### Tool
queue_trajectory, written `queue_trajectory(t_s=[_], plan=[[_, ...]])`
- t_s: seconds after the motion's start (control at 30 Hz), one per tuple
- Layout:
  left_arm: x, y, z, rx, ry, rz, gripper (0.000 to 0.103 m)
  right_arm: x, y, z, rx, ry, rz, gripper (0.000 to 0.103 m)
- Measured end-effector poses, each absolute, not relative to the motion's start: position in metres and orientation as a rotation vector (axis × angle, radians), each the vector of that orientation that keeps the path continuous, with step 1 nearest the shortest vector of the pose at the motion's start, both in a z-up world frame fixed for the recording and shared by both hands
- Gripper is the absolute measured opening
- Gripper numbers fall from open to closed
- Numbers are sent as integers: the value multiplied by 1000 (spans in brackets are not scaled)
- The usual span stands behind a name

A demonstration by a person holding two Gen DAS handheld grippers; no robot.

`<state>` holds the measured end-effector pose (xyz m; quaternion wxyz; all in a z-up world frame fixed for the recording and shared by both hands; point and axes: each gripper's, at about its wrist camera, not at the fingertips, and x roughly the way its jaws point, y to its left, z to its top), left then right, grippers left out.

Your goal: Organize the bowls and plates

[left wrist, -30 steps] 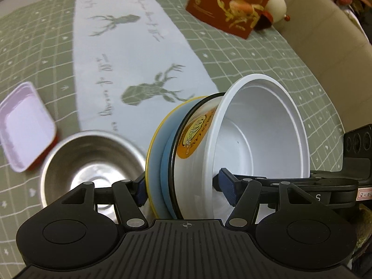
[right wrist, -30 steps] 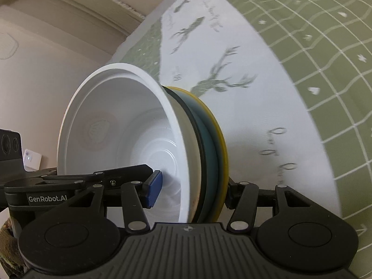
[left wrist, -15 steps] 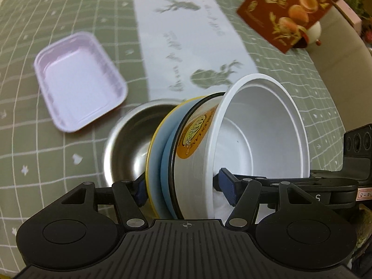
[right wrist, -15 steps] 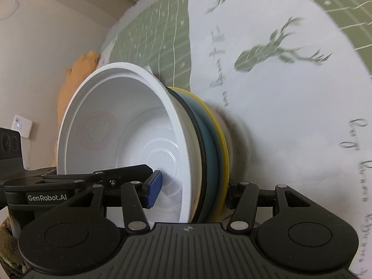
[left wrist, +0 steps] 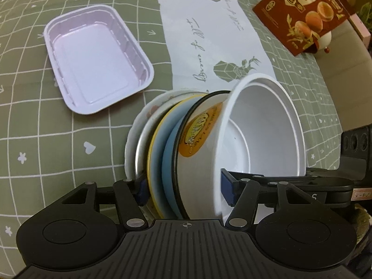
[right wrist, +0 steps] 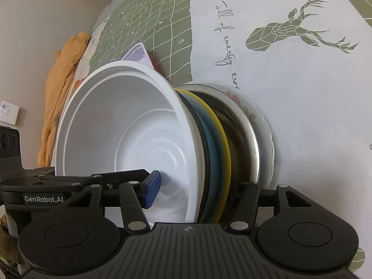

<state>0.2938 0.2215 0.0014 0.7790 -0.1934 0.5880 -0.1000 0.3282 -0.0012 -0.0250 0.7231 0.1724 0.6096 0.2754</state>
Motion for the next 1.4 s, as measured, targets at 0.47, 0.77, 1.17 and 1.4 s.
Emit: queue_trajectory(t_s=[0.47, 0.77, 1.17, 1.4], plan=[[294, 230, 0, -445, 1289, -234, 49, 335, -4, -21, 398, 1387, 584, 56], [298, 228, -2, -442, 1296, -222, 47, 332, -11, -13, 334, 1360, 562, 58], [298, 234, -3, -463, 1299, -218, 44, 332, -17, -9, 376, 1373, 559, 58], [300, 235, -5, -478, 1302, -225, 44, 332, -18, -5, 355, 1369, 563, 58]])
